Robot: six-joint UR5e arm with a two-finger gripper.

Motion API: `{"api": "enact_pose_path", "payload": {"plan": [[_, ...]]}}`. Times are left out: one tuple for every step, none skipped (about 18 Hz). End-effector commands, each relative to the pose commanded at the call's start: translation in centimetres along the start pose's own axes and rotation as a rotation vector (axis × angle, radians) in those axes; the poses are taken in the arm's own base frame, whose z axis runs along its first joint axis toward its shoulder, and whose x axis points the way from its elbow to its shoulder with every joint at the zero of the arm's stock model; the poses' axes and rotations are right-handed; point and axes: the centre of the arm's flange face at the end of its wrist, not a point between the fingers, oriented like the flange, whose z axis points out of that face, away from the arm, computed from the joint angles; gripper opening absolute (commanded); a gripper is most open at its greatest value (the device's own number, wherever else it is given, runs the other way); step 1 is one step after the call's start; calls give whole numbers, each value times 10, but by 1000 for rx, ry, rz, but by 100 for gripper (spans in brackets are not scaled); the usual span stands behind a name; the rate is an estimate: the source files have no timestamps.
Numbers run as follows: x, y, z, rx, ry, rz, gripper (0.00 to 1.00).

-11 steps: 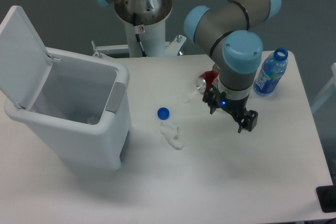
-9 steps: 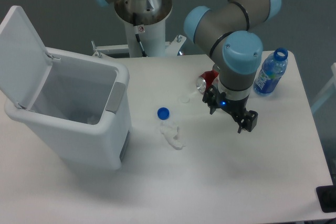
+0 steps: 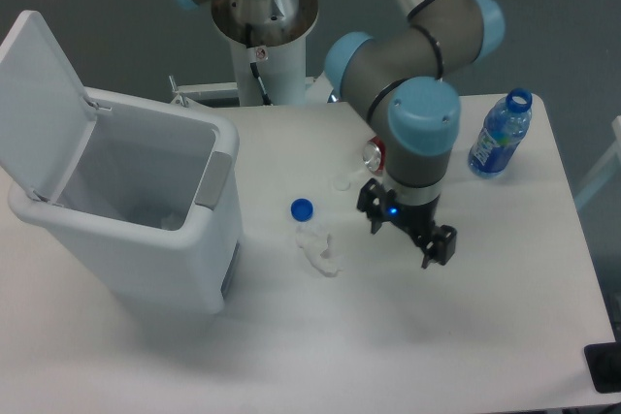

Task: Pick up the paper ball
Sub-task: 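Move the gripper from beside the bottles toward the white paper ball, then lower the gripper over the paper ball and close its fingers on it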

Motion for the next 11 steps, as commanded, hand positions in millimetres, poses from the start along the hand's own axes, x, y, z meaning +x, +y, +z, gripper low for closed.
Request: {"api": "enact_pose_path", "payload": {"plan": [[6, -2, 8, 0, 18, 7, 100], [9, -5, 14, -1, 29, 12, 100], [13, -10, 21, -2, 39, 24, 100], [13, -11, 24, -3, 42, 28, 100], [14, -12, 27, 0, 50, 35, 100], [17, -12, 32, 1, 62, 42, 100], [26, -13, 40, -7, 79, 56, 100], [34, -14, 46, -13, 95, 73, 100], [37, -12, 48, -14, 101, 90, 100], [38, -12, 52, -16, 107, 108, 100], [38, -13, 58, -19, 115, 125, 100]]}}
